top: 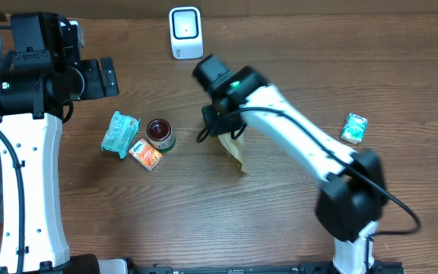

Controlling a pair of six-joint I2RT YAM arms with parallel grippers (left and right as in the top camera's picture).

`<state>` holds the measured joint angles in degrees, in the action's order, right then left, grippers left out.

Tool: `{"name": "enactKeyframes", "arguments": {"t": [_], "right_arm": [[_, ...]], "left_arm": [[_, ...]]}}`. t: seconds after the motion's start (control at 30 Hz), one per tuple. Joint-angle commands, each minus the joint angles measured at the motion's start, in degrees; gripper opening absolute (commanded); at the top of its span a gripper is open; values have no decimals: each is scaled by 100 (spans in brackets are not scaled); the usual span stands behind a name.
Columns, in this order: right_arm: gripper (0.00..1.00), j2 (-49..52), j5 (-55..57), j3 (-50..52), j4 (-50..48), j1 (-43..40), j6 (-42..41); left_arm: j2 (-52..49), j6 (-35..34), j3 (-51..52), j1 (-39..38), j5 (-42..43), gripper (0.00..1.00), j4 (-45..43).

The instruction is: Scan the item barcode

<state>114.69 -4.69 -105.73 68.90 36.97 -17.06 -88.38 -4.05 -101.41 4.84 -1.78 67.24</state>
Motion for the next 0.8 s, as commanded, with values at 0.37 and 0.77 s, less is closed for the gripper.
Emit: {"name": "enactKeyframes", "arguments": {"t": [0.37, 0.77], "right_arm": [[4, 118, -3550, 1934, -1711, -1893, 94], [47, 116, -2288, 2691, -1971, -3095, 264]], "left_arm": [[74, 109, -111, -33, -13, 100, -17], [74, 109, -114, -33, -13, 100, -17]]}}
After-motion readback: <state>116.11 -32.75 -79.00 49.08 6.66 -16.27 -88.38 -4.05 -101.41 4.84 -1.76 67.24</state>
